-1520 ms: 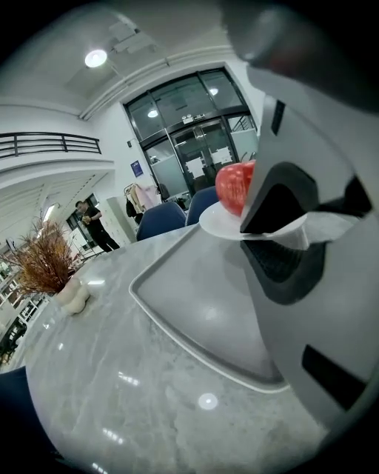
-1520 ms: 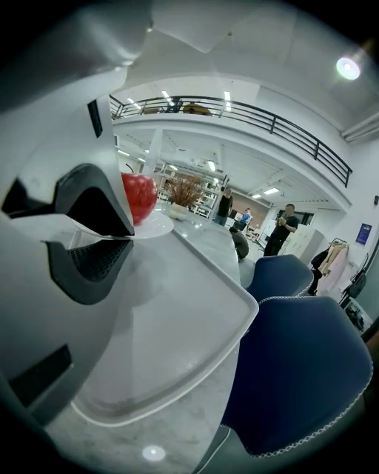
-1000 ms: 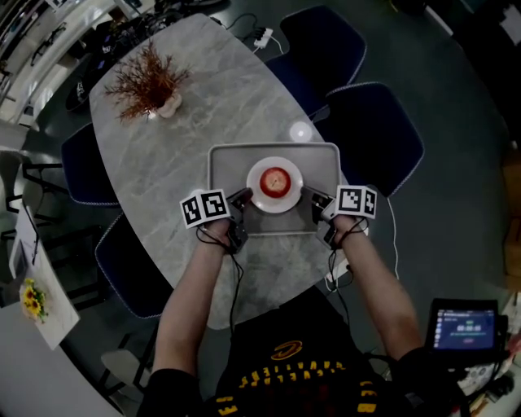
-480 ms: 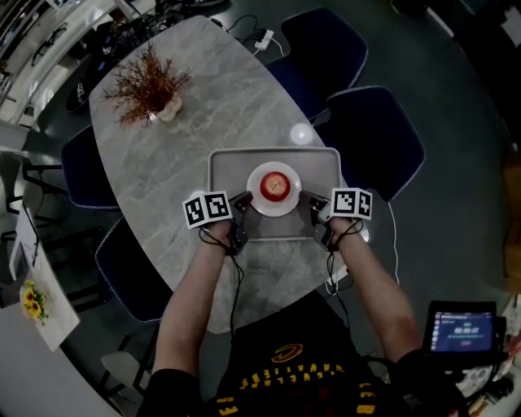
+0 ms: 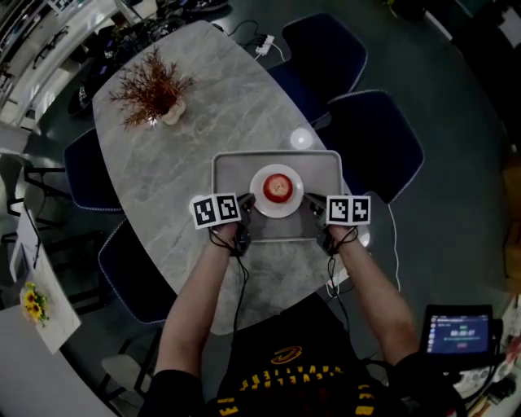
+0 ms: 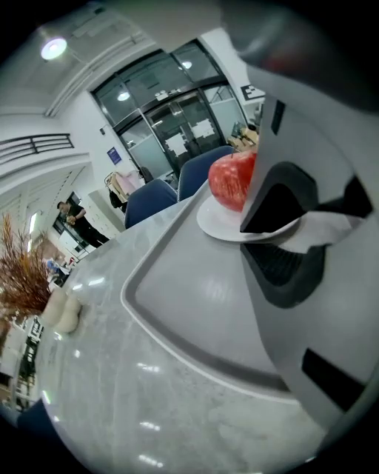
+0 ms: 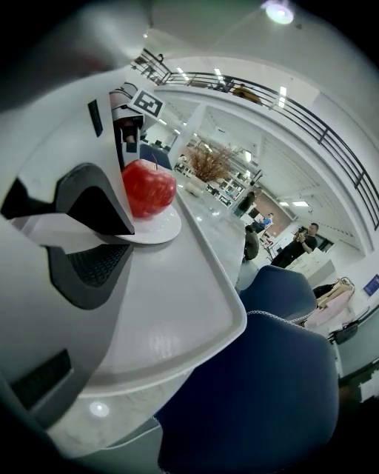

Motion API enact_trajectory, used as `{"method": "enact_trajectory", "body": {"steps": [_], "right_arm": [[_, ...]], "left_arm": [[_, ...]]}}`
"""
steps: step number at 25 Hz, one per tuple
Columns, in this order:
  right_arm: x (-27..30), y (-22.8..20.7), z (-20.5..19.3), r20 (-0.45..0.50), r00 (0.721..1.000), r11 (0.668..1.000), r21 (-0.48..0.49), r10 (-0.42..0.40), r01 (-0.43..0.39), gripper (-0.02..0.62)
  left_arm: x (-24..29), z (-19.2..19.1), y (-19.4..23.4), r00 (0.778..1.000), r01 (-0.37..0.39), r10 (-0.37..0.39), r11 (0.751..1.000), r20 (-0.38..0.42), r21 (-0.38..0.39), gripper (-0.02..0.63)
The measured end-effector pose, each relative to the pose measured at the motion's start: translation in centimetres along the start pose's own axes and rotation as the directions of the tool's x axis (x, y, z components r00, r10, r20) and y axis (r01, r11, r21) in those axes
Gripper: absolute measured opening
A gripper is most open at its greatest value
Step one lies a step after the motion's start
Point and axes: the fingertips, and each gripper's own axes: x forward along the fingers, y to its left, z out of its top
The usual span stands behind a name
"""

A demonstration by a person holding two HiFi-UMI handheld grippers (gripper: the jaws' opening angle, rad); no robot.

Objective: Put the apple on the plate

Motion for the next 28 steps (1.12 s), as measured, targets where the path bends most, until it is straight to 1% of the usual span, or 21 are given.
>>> {"method": "enact_trajectory", "body": {"steps": [2,3,5,6,8,10,12,14,15,17,20,22,23,25,27,28], "right_arm": [[-0.9,0.5,-0.3,0.014,0.999,0.998,-0.051,-0.045,0.045,0.028],[-1.5,0.7,-0.3,0.028,0.998,0.995,-0.078,-0.065,0.067,0.028],[-2.5,1.1,0.2,0.073,0.993,0.986,-0.135,-0.088,0.097,0.028],[-3.1,1.4,0.7,0.1,0.991,0.981,-0.165,-0.089,0.105,0.028],[-4.1,2.4,1.5,0.15,0.985,0.964,-0.241,-0.08,0.115,0.028],[-5.3,4.1,2.1,0.2,0.978,0.936,-0.332,-0.051,0.117,0.028],[-6.8,6.4,2.4,0.252,0.968,0.907,-0.405,-0.013,0.118,0.028],[-8.5,8.9,2.2,0.303,0.952,0.889,-0.444,0.034,0.109,0.028],[-9.4,10.0,2.1,0.327,0.943,0.882,-0.46,0.058,0.105,0.028],[-11.3,12.5,1.7,0.374,0.922,0.864,-0.493,0.101,0.105,0.028],[-14.2,17.1,1.0,0.438,0.883,0.824,-0.553,0.167,0.119,0.028],[-15.9,19.9,0.2,0.471,0.858,0.799,-0.587,0.204,0.133,0.028],[-16.7,21.0,-0.2,0.487,0.846,0.794,-0.592,0.217,0.138,0.028],[-18.1,22.7,-0.9,0.52,0.821,0.805,-0.578,0.237,0.135,0.028],[-19.2,24.4,-1.7,0.543,0.8,0.822,-0.557,0.254,0.117,0.028],[-19.7,25.1,-2.2,0.549,0.794,0.824,-0.555,0.262,0.112,0.028]], "left_arm": [[-1.2,0.2,0.3,0.998,-0.063,0.062,0.994,0.014,0.094,0.034],[-1.9,0.5,0.4,0.995,-0.099,0.095,0.985,0.033,0.142,0.034],[-3.1,1.5,0.4,0.984,-0.167,0.148,0.959,0.098,0.23,0.033],[-3.7,2.1,0.0,0.978,-0.188,0.156,0.945,0.138,0.266,0.033],[-4.8,2.9,-1.4,0.968,-0.202,0.138,0.924,0.209,0.326,0.032],[-6.4,3.1,-3.3,0.958,-0.205,0.105,0.901,0.266,0.382,0.032],[-8.5,2.5,-5.2,0.946,-0.21,0.065,0.868,0.317,0.45,0.032],[-10.8,1.5,-7.2,0.932,-0.215,0.02,0.835,0.362,0.507,0.032],[-11.9,0.8,-8.2,0.924,-0.213,-0.005,0.823,0.382,0.526,0.032],[-14.1,-0.7,-10.4,0.909,-0.196,-0.062,0.809,0.412,0.554,0.032],[-17.3,-3.3,-14.3,0.888,-0.135,-0.164,0.8,0.43,0.584,0.032],[-19.3,-4.8,-17.1,0.866,-0.102,-0.226,0.793,0.446,0.6,0.032],[-20.4,-5.3,-18.3,0.852,-0.097,-0.252,0.786,0.46,0.61,0.032],[-22.3,-6.4,-20.2,0.823,-0.096,-0.299,0.764,0.482,0.638,0.032],[-24.1,-7.7,-21.3,0.805,-0.084,-0.346,0.737,0.482,0.671,0.032],[-24.9,-8.2,-21.6,0.799,-0.08,-0.364,0.725,0.479,0.684,0.032]]}}
